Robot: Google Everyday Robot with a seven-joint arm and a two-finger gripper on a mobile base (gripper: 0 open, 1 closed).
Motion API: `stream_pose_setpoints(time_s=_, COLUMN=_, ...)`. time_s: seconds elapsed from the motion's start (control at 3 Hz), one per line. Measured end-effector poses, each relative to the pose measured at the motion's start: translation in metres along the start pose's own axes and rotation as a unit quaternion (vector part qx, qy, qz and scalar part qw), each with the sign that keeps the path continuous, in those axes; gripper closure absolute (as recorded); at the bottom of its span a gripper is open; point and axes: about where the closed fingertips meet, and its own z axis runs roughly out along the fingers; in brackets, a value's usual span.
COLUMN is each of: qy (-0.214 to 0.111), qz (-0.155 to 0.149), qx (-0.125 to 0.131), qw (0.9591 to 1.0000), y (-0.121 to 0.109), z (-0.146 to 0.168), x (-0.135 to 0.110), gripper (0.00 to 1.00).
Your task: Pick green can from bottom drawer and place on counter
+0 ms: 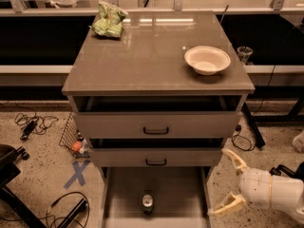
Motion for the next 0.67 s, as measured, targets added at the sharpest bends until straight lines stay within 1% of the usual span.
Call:
stream_pose_setpoints(time_s=0.33, qy=0.000, qz=0.000, qx=0.000, qw=1.0000, y=0.000, z=0.000, x=0.000, gripper=0.00)
stream_pose_setpoints(time_s=0.67, qy=0.010, qz=0.006, qx=0.000, qw=0.9999, y=-0.002, z=0.021, x=0.028, gripper=0.00)
